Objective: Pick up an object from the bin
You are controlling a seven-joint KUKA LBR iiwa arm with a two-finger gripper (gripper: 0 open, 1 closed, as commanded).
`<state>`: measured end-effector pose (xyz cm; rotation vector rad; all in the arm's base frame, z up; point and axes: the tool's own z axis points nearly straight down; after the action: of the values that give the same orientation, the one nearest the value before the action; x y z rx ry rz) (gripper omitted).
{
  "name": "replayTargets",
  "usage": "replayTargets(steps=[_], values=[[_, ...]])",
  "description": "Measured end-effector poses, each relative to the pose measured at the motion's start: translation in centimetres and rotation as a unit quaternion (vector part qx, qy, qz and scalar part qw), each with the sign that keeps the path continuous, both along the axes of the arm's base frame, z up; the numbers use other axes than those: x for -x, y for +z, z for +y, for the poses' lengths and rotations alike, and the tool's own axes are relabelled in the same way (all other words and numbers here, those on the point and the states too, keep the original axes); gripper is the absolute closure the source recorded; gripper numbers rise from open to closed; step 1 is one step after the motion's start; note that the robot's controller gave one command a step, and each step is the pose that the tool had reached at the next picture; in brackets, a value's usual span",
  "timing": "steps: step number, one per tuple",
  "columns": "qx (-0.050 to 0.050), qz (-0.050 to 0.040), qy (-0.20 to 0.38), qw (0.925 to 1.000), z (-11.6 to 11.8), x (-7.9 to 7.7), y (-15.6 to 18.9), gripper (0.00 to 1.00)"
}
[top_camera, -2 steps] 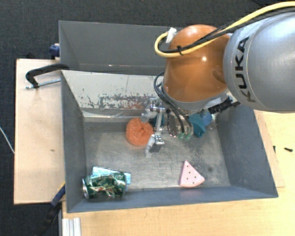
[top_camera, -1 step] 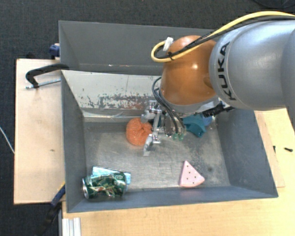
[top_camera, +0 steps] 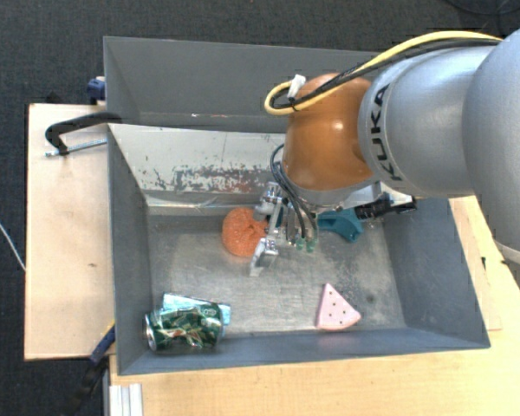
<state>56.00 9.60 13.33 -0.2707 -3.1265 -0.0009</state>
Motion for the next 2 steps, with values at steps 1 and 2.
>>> replayTargets(steps=[1,2], values=[[0.0,-0.0044,0.051,0.9987,-0.2,-3.2,-0.2,0.0],[-0.001,-0.0043,-0.101,0.9948,0.6,-3.2,-4.8,0.0]])
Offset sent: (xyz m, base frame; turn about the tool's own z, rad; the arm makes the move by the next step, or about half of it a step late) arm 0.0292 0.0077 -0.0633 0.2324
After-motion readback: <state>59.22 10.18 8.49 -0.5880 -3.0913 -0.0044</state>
